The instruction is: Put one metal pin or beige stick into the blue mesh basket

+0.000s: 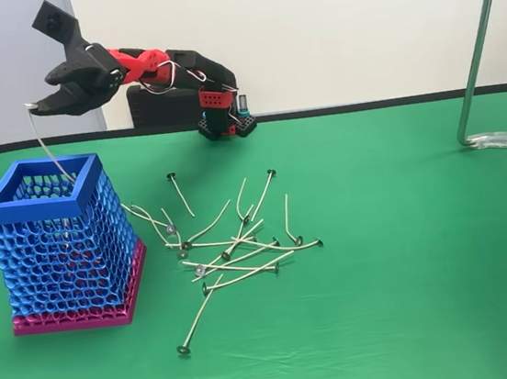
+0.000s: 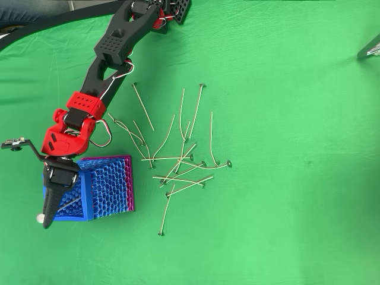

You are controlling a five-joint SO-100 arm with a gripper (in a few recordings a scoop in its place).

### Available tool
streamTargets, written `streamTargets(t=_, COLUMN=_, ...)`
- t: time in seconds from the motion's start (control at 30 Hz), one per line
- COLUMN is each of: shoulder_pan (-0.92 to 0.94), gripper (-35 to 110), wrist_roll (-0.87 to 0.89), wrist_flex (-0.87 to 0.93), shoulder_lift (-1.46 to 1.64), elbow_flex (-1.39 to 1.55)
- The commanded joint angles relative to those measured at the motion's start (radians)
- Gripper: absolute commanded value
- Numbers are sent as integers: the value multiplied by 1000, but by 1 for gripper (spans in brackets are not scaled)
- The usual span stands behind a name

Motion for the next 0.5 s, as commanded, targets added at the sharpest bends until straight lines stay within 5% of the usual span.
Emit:
streamTargets(t=0.0, shoulder_pan=5, gripper=28, wrist_roll=-5, wrist_flex=-31, shoulder_lift=9, elbow_flex=-46)
streamTargets(t=0.23, shoulder_pan=12, gripper=24, wrist_roll=72, wrist_flex=-78, shoulder_lift=9, elbow_flex=-71)
streamTargets(t=0.47, shoulder_pan=41, gripper=10, wrist_roll=413, wrist_flex=75, shoulder_lift=69, elbow_flex=-103)
